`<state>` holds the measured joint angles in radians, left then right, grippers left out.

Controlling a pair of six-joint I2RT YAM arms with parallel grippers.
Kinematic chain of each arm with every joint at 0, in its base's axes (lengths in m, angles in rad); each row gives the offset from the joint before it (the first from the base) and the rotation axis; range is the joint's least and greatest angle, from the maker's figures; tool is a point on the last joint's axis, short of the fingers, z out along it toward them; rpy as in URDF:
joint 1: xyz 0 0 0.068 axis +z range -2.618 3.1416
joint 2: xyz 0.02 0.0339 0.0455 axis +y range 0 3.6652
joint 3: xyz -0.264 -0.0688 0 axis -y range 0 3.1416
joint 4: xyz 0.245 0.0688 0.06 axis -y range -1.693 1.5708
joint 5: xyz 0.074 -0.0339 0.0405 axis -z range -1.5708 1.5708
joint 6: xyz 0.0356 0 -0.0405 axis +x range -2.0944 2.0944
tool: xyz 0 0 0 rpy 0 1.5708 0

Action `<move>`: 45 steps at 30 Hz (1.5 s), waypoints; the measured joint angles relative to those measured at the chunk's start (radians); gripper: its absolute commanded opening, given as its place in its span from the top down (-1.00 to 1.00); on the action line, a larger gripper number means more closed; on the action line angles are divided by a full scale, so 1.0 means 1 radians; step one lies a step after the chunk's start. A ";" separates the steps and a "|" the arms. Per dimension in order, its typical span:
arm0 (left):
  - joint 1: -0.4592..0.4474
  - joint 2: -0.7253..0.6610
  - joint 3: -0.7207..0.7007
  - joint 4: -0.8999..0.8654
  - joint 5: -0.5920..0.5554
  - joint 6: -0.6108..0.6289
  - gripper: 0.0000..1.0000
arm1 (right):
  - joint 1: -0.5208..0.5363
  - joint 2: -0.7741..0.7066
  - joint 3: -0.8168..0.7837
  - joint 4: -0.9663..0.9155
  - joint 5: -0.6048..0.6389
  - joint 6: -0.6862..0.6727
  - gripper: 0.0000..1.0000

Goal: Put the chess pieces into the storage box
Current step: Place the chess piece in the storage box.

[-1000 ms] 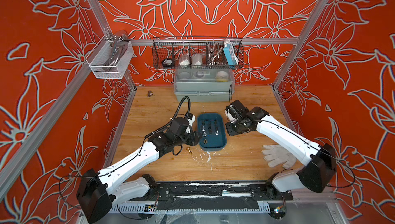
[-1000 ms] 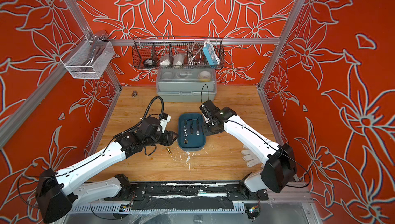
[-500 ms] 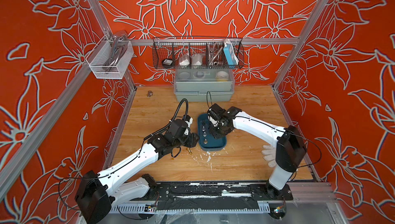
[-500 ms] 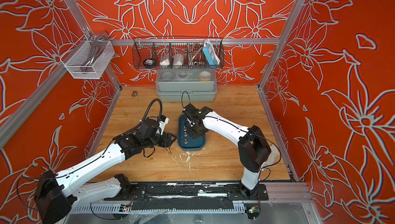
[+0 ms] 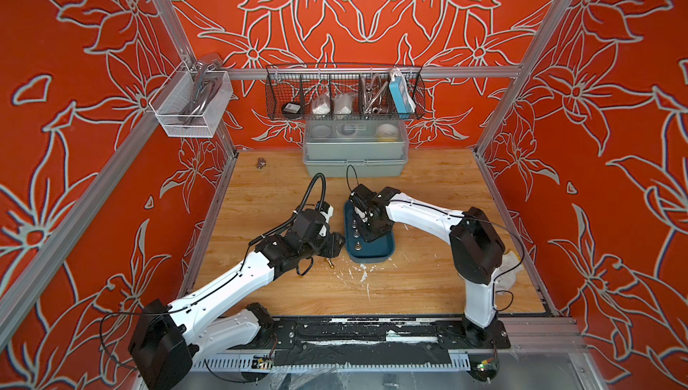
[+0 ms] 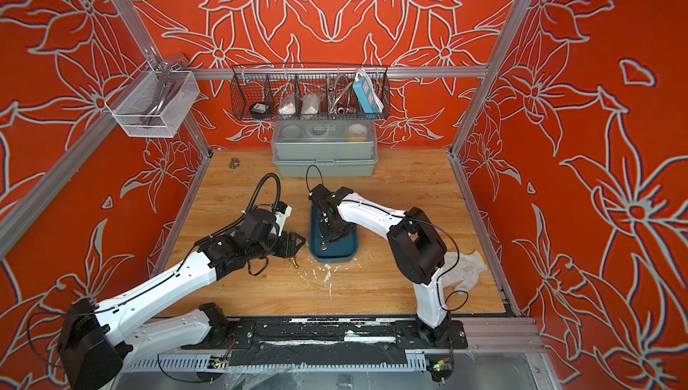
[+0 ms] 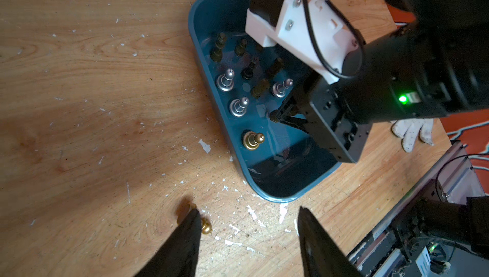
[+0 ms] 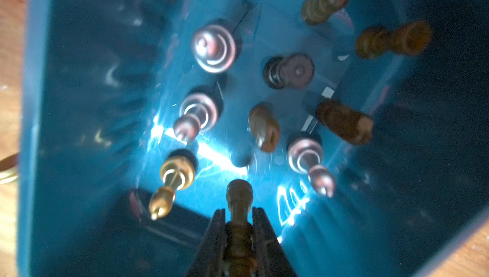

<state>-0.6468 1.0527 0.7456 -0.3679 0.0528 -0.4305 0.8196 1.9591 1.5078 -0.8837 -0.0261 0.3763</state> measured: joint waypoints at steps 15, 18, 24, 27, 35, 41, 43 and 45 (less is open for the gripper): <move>0.000 0.002 0.000 -0.005 -0.008 0.001 -0.16 | 0.006 0.047 0.008 0.011 0.028 0.001 0.58; 0.000 0.002 0.000 -0.005 -0.008 0.000 -0.16 | 0.010 0.050 0.011 0.016 0.034 0.001 0.56; 0.001 0.001 0.000 -0.010 -0.019 -0.001 -0.16 | 0.012 0.053 0.011 0.021 0.049 0.001 0.40; 0.004 0.000 0.000 -0.014 -0.025 -0.004 -0.16 | 0.012 0.053 0.012 0.021 0.053 0.002 0.29; 0.013 -0.019 0.037 -0.164 -0.074 -0.100 -0.13 | 0.022 0.034 0.040 0.008 0.056 -0.003 0.01; 0.000 -0.044 0.051 -0.314 -0.097 -0.254 -0.03 | 0.031 -0.056 0.042 -0.003 0.072 -0.007 -0.10; -0.031 -0.044 0.048 -0.348 -0.112 -0.313 -0.01 | 0.032 -0.103 0.039 0.000 0.080 -0.010 -0.13; -0.070 -0.042 0.043 -0.366 -0.127 -0.366 0.02 | 0.032 -0.168 0.010 0.027 0.097 -0.015 -0.17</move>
<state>-0.7166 1.0111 0.7887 -0.7338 -0.0742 -0.7963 0.8520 1.7912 1.5177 -0.8570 0.0711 0.3611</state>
